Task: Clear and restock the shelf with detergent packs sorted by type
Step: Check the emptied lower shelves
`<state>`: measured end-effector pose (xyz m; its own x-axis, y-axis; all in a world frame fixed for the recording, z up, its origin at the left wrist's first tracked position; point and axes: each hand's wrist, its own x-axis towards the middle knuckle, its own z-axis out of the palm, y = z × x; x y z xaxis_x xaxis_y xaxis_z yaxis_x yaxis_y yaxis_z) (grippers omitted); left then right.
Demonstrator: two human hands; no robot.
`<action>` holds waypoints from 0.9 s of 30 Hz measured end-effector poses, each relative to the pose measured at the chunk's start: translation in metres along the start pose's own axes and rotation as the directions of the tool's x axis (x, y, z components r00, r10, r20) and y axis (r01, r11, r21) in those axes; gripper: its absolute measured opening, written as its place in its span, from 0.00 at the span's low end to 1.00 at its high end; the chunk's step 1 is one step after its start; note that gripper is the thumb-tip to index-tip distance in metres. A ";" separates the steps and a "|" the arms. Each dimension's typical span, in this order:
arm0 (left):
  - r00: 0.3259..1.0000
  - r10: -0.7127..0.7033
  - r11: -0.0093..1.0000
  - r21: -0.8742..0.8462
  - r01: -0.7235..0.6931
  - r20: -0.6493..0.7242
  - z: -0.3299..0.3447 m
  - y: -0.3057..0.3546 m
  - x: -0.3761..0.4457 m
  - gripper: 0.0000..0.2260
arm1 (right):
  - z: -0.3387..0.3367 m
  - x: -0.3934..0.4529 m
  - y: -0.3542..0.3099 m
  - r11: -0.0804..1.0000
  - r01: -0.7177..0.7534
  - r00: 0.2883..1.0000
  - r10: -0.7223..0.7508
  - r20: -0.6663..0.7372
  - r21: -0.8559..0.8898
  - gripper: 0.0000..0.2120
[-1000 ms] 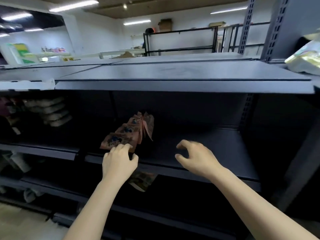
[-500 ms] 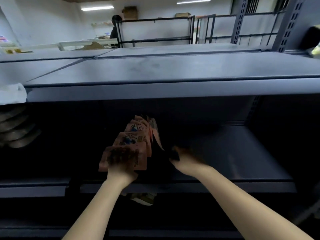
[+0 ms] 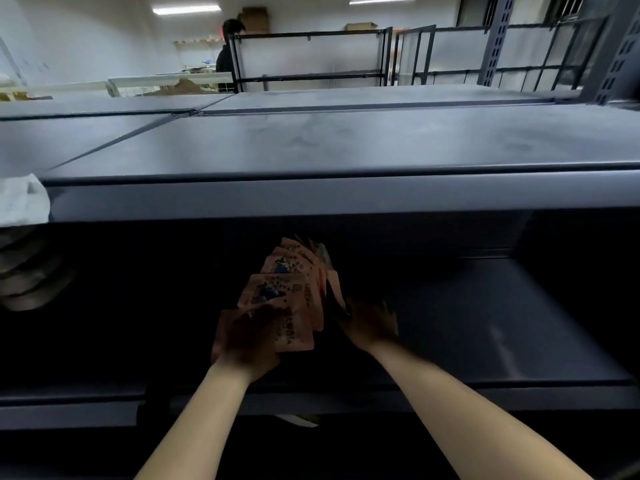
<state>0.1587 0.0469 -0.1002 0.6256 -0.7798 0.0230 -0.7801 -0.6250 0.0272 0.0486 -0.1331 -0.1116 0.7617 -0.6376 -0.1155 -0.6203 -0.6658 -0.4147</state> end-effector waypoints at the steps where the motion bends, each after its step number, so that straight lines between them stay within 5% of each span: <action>1: 0.995 0.030 0.999 0.043 -0.026 -0.091 -0.001 0.003 -0.002 0.31 | 0.000 0.002 -0.002 1.000 -0.017 1.000 0.018 -0.010 0.013 0.24; 5: 0.959 0.039 0.992 0.124 -0.004 -0.280 0.012 0.002 -0.001 0.26 | -0.007 0.000 0.000 0.988 -0.039 0.998 0.046 -0.046 0.148 0.20; 8: 0.942 0.005 0.996 0.083 0.024 -0.335 0.025 -0.001 0.001 0.11 | -0.017 -0.012 0.011 0.975 -0.044 0.977 0.087 -0.193 0.216 0.18; 16: 0.837 -0.056 0.995 -0.104 -0.001 -0.544 -0.012 0.056 -0.013 0.04 | -0.064 -0.043 0.037 0.942 0.158 0.780 0.064 -0.623 0.294 0.12; 21: 0.855 -0.226 0.934 -0.353 0.054 -0.466 -0.030 0.102 -0.015 0.08 | -0.099 -0.072 0.056 0.882 0.186 0.720 0.177 -0.671 0.433 0.11; 27: 0.728 -0.130 0.855 -0.448 -0.263 -0.674 -0.054 0.169 -0.032 0.17 | -0.135 -0.132 0.098 0.921 0.223 0.558 0.148 -0.817 0.320 0.07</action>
<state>0.0073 -0.0317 -0.0423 0.5607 -0.4628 0.6865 -0.8280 -0.3138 0.4647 -0.1382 -0.1663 -0.0151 0.1800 -0.7708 0.6111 -0.3411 -0.6316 -0.6962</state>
